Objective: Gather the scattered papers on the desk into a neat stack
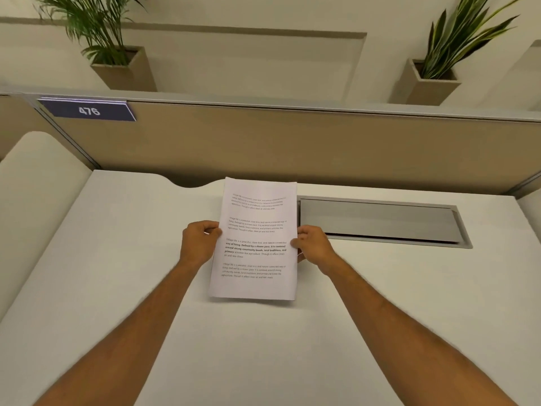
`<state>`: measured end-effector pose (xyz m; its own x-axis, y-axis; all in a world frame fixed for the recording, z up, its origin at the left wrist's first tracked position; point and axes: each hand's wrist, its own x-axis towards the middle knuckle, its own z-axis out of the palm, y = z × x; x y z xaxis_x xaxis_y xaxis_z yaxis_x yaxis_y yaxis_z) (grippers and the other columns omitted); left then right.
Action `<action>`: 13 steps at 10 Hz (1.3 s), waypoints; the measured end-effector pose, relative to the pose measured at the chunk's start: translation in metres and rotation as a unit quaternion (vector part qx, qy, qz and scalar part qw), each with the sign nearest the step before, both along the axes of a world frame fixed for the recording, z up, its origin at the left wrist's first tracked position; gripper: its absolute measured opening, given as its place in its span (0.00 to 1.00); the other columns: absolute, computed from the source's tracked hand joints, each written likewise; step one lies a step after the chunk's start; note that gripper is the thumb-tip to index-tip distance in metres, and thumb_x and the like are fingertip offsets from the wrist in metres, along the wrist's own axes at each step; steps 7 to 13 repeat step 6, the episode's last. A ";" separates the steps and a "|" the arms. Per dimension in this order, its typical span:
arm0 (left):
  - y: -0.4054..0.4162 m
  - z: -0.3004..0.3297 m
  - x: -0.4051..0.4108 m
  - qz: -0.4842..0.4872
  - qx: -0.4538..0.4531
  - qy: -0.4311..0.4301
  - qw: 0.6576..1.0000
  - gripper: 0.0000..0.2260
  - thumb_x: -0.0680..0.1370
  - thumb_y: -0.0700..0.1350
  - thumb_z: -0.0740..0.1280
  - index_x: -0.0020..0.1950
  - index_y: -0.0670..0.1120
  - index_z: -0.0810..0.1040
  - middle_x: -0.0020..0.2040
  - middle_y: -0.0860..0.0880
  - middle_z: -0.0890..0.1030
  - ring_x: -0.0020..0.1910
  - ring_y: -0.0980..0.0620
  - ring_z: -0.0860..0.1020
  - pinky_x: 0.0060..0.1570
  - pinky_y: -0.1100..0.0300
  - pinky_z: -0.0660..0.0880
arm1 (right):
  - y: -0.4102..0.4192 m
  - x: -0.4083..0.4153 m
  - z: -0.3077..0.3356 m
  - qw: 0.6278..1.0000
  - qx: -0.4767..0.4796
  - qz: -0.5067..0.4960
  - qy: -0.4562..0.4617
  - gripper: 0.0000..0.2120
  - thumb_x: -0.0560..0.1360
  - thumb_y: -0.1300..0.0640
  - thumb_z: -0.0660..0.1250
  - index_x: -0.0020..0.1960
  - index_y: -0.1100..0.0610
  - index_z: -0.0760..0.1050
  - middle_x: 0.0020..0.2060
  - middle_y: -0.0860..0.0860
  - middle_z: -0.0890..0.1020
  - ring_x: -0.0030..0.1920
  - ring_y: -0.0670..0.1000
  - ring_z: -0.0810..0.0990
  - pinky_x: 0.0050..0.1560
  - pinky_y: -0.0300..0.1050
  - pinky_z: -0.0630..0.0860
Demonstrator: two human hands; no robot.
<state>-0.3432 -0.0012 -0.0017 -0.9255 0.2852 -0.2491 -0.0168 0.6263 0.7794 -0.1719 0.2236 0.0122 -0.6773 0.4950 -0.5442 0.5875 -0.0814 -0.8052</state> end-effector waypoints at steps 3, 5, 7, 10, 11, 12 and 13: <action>0.015 -0.042 -0.029 0.028 -0.046 0.012 0.998 0.07 0.78 0.38 0.69 0.52 0.42 0.87 0.46 0.50 0.85 0.39 0.55 0.80 0.47 0.60 0.76 | 0.008 -0.034 -0.049 0.998 0.002 -0.005 -0.057 0.10 0.75 0.68 0.70 0.56 0.65 0.77 0.51 0.62 0.85 0.43 0.62 0.87 0.40 0.59 0.85; 0.021 -0.039 -0.022 0.030 -0.088 0.005 0.996 0.13 0.80 0.42 0.69 0.64 0.42 0.81 0.61 0.43 0.83 0.55 0.43 0.81 0.59 0.51 0.76 | 0.011 -0.028 -0.041 0.990 0.117 0.026 -0.081 0.16 0.75 0.56 0.73 0.60 0.59 0.74 0.54 0.52 0.79 0.44 0.62 0.85 0.36 0.51 0.84; 0.024 -0.028 -0.014 0.021 -0.104 0.009 0.994 0.18 0.81 0.45 0.69 0.70 0.43 0.76 0.67 0.42 0.79 0.63 0.41 0.79 0.64 0.48 0.74 | 0.018 -0.017 -0.026 0.982 0.173 0.019 -0.066 0.16 0.76 0.53 0.71 0.61 0.58 0.75 0.51 0.55 0.82 0.45 0.60 0.84 0.45 0.53 0.84; 0.024 -0.028 -0.014 0.021 -0.104 0.009 0.994 0.18 0.81 0.45 0.69 0.70 0.43 0.76 0.67 0.42 0.79 0.63 0.41 0.79 0.64 0.48 0.74 | 0.018 -0.017 -0.026 0.982 0.173 0.019 -0.066 0.16 0.76 0.53 0.71 0.61 0.58 0.75 0.51 0.55 0.82 0.45 0.60 0.84 0.45 0.53 0.84; 0.024 -0.028 -0.014 0.021 -0.104 0.009 0.994 0.18 0.81 0.45 0.69 0.70 0.43 0.76 0.67 0.42 0.79 0.63 0.41 0.79 0.64 0.48 0.74 | 0.018 -0.017 -0.026 0.982 0.173 0.019 -0.066 0.16 0.76 0.53 0.71 0.61 0.58 0.75 0.51 0.55 0.82 0.45 0.60 0.84 0.45 0.53 0.84; 0.024 -0.028 -0.014 0.021 -0.104 0.009 0.994 0.18 0.81 0.45 0.69 0.70 0.43 0.76 0.67 0.42 0.79 0.63 0.41 0.79 0.64 0.48 0.74 | 0.018 -0.017 -0.026 0.982 0.173 0.019 -0.066 0.16 0.76 0.53 0.71 0.61 0.58 0.75 0.51 0.55 0.82 0.45 0.60 0.84 0.45 0.53 0.84; 0.024 -0.028 -0.014 0.021 -0.104 0.009 0.994 0.18 0.81 0.45 0.69 0.70 0.43 0.76 0.67 0.42 0.79 0.63 0.41 0.79 0.64 0.48 0.74 | 0.018 -0.017 -0.026 0.982 0.173 0.019 -0.066 0.16 0.76 0.53 0.71 0.61 0.58 0.75 0.51 0.55 0.82 0.45 0.60 0.84 0.45 0.53 0.84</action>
